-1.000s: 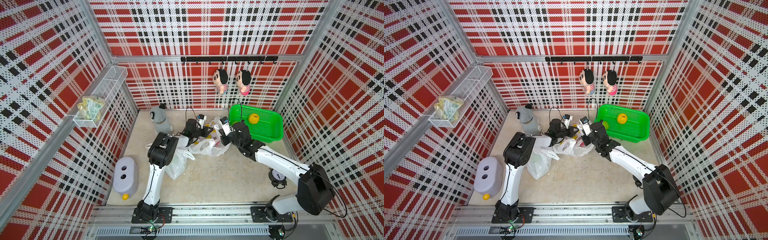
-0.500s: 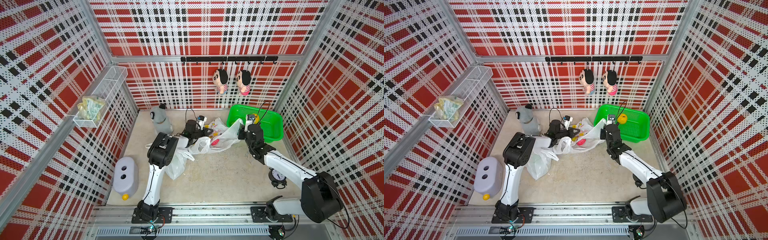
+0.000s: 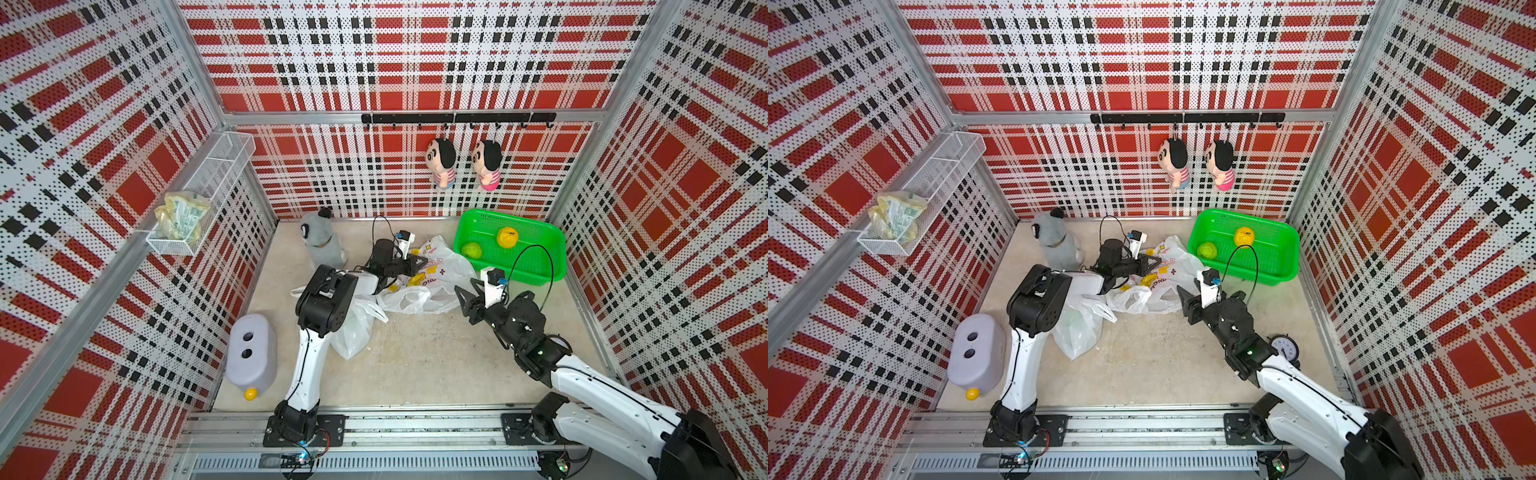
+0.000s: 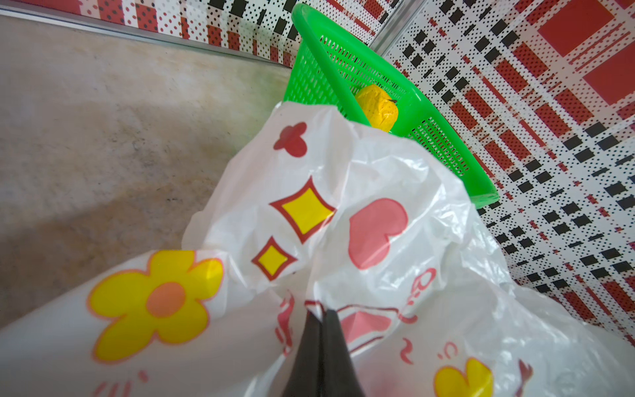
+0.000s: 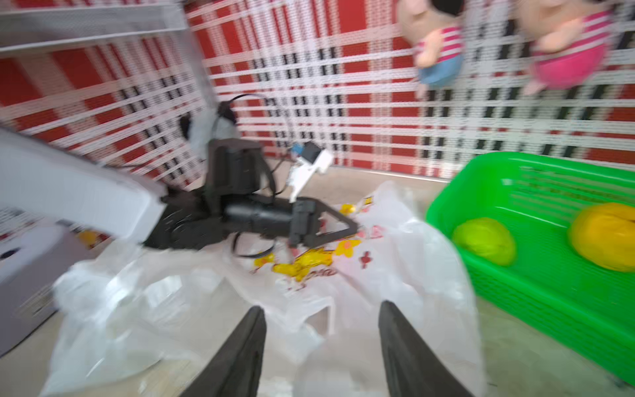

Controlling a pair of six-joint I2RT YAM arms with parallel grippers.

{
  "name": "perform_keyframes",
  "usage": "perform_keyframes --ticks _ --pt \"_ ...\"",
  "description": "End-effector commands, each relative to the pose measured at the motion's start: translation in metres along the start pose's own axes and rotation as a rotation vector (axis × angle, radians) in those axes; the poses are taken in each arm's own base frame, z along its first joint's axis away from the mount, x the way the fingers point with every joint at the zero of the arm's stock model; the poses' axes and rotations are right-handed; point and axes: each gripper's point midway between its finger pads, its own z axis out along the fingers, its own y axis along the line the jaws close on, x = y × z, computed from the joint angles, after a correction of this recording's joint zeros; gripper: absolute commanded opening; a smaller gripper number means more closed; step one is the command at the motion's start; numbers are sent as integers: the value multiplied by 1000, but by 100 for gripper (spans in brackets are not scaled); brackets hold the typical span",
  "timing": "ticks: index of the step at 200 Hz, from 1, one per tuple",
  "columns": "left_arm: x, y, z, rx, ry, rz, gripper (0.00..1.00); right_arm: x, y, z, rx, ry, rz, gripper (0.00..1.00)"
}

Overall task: Untie the knot of a plastic bag & take out the apple
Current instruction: Adjust the plastic bag at the center of the board, then adjust the apple in the plastic bag.

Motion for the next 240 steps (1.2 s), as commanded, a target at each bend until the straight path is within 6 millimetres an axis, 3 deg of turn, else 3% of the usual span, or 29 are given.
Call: perform_keyframes --ticks 1,14,32,52,74,98,123,153,218,240 --pt "-5 -3 5 12 -12 10 0 28 57 5 -331 50 -1 49" --pt "-5 -3 5 12 -13 7 0 47 64 15 -382 116 15 40" --pt "-6 -1 5 10 -14 4 0 63 72 23 -444 162 35 38" --pt "-8 0 4 10 -15 1 0 85 61 38 -380 257 40 38" --pt "-8 0 3 13 -14 4 0 93 41 46 -259 294 34 37" --pt "-9 -1 2 13 -15 6 0 99 -3 56 8 373 20 44" --pt "-8 -2 3 18 -11 6 0 101 -15 69 78 420 9 37" --pt "-7 0 5 20 -4 0 0 120 -35 83 128 484 41 35" --pt "-2 7 8 1 14 -17 0 139 -44 125 103 542 37 35" --pt "0 8 8 -2 21 -19 0 142 -42 130 89 548 33 35"
